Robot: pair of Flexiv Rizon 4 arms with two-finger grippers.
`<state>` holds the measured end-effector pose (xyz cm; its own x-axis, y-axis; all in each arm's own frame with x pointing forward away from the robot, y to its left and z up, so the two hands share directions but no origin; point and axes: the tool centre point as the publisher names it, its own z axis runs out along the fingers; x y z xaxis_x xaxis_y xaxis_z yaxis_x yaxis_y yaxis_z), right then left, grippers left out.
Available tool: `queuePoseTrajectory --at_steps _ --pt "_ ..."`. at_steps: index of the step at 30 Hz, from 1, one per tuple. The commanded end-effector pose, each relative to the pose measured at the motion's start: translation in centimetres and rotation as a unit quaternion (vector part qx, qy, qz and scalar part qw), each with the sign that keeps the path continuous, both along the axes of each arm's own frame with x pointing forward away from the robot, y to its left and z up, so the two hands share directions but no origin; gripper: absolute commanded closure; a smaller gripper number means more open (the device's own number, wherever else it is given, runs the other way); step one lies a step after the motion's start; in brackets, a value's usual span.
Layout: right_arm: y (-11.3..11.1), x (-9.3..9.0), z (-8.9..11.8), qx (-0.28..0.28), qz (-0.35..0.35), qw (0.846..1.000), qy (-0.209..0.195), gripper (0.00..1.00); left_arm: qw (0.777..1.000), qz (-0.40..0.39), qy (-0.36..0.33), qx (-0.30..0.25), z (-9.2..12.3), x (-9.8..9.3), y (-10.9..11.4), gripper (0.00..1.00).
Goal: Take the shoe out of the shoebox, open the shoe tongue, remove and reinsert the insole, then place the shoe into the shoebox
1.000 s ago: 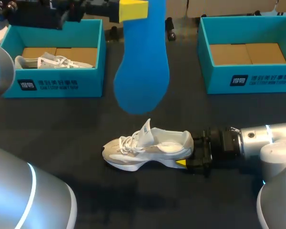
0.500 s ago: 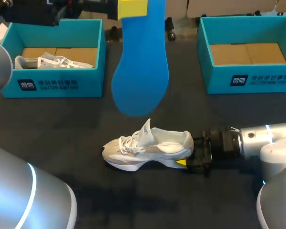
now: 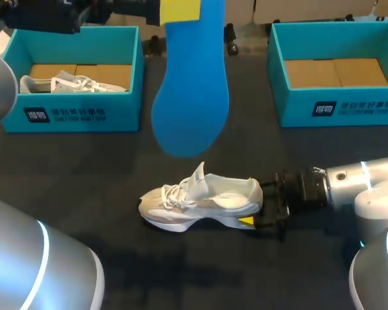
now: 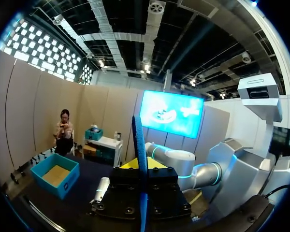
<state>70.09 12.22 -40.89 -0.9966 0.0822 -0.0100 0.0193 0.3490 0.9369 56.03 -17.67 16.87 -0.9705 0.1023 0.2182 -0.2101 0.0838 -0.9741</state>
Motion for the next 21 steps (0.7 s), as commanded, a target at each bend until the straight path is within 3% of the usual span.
queuePoseTrajectory --at_steps 1,12,21 --pt "-0.5 -0.4 1.0 -0.023 0.004 1.000 0.005 0.00 1.000 0.000 0.000 0.002 0.1 0.1 -0.1 1.00" --pt "-3.0 -1.1 2.2 -0.093 0.004 0.995 0.023 0.00 1.000 0.000 0.000 0.002 0.1 0.1 -0.1 1.00" --pt "-3.0 -1.4 5.2 -0.208 0.000 0.976 0.063 0.00 1.000 0.000 0.000 0.002 0.1 0.1 -0.1 1.00"
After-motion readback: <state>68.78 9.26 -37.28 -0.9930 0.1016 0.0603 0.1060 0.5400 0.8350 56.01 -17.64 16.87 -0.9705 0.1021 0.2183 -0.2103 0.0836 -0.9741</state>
